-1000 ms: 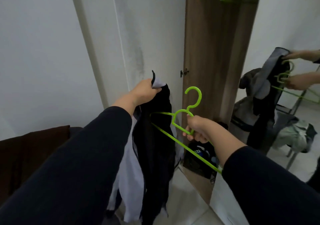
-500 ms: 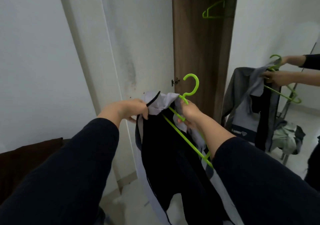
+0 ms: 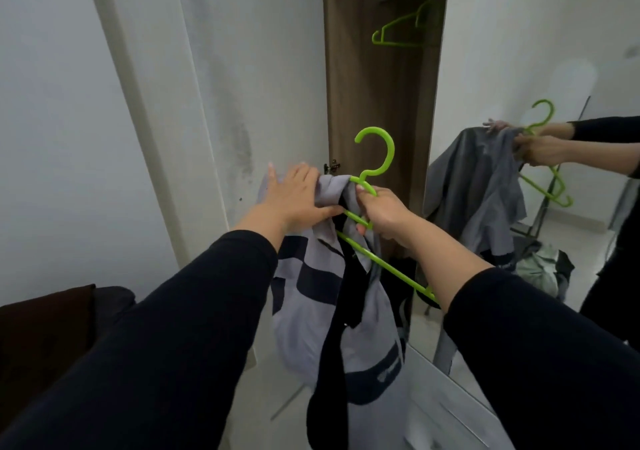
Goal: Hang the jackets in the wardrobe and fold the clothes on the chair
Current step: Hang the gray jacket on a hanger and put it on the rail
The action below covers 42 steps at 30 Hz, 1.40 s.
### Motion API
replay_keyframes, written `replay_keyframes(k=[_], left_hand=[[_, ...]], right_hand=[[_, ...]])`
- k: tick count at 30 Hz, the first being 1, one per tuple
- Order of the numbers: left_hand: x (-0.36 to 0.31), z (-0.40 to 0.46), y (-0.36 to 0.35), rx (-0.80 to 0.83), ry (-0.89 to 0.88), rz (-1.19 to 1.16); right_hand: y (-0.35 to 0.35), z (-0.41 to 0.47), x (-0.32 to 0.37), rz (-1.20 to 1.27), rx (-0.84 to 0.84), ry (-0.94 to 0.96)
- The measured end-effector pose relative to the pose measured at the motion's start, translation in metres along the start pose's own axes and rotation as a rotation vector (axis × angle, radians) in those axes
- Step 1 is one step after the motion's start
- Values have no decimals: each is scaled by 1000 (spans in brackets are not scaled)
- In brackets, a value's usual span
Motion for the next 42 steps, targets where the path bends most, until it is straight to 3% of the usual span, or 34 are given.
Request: replay_keyframes(k=[5, 11, 17, 20, 22, 26, 28, 30, 35, 42], left_hand=[[-9, 2, 6, -76, -93, -45], [9, 6, 13, -112, 72, 0], [28, 6, 38, -184, 116, -31], [33, 5, 54, -220, 146, -71], [35, 4, 64, -232, 141, -97], [43, 2, 83, -272, 162, -156], [52, -2, 90, -292, 181, -193], [65, -8, 93, -312, 207, -212], [103, -26, 83, -272, 241, -266], [128, -42, 60, -191, 244, -197]], right_hand=[[10, 0, -7, -197, -46, 33], [20, -13, 2, -705, -421, 196], [-9, -42, -12, -644, -713, 445], [-36, -40, -32, -556, -509, 450], [-54, -34, -57, -447, -360, 321], [-70, -31, -120, -35, -241, -327], [-67, -27, -133, -31, -196, -469], [-51, -17, -136, -26, -233, -481], [-3, 7, -115, 152, -392, -290], [60, 25, -63, 82, -505, -100]])
Point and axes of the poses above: each hand's wrist, its own z-axis towards the middle knuckle, its own y-axis out of the back of the hand, x = y × z, the point moved 7 cm from there along z, towards the middle knuckle, and after that the axes turned 1 degree about z, right-handed, at the moved point
